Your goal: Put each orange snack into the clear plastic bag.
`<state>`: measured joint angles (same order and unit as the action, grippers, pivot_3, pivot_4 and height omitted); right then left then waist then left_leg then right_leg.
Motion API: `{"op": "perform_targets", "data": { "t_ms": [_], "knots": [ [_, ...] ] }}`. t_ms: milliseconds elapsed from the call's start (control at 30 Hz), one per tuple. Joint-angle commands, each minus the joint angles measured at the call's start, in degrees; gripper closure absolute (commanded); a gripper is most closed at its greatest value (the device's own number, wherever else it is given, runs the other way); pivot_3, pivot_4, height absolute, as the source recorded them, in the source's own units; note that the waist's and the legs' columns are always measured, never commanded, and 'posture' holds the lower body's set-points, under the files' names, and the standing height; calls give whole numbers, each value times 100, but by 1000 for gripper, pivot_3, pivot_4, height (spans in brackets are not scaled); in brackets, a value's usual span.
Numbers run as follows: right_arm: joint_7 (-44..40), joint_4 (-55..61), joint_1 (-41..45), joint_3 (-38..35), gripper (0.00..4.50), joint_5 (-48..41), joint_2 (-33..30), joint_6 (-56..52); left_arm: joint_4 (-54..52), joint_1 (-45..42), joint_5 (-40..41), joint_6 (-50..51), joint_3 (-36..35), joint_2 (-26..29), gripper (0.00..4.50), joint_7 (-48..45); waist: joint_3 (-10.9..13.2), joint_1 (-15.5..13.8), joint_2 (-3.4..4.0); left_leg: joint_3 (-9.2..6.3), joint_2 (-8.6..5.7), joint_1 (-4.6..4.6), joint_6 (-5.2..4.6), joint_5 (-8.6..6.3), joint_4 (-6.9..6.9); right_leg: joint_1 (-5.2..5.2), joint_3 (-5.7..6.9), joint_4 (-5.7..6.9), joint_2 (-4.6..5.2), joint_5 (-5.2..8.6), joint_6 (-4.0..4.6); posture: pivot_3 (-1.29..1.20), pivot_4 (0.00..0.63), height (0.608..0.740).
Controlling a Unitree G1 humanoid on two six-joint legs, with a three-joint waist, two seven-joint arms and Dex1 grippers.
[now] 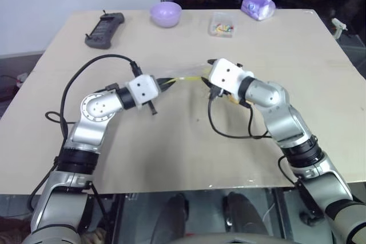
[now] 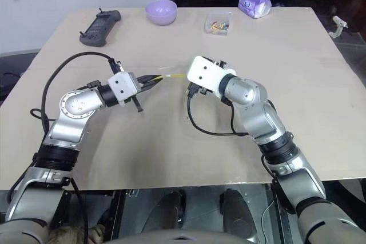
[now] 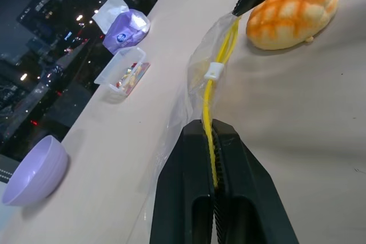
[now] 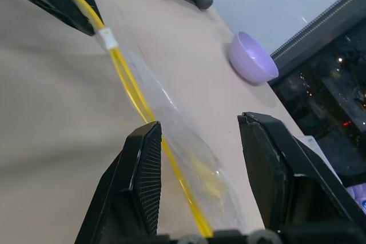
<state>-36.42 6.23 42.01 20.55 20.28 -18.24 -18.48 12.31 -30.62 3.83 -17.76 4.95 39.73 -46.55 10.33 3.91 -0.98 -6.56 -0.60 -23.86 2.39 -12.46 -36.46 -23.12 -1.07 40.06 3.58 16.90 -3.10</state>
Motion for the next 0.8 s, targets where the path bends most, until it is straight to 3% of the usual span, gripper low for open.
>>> {"op": "perform_targets", "data": {
  "t_ms": [33,800],
  "knots": [
    [-45,163,196,85,2181,33,4,157,-300,3,-6,36,-149,51,4500,1,0,0,0,0,0,0,2,1,0,0,0,0,0,0,0,0,150,718],
    [-24,-156,256,159,2181,47,228,43,-809,255,14,77,-132,48,4500,-118,0,-1,0,0,0,0,3,2,-2,0,0,3,0,0,0,0,150,718]
  ]
}}
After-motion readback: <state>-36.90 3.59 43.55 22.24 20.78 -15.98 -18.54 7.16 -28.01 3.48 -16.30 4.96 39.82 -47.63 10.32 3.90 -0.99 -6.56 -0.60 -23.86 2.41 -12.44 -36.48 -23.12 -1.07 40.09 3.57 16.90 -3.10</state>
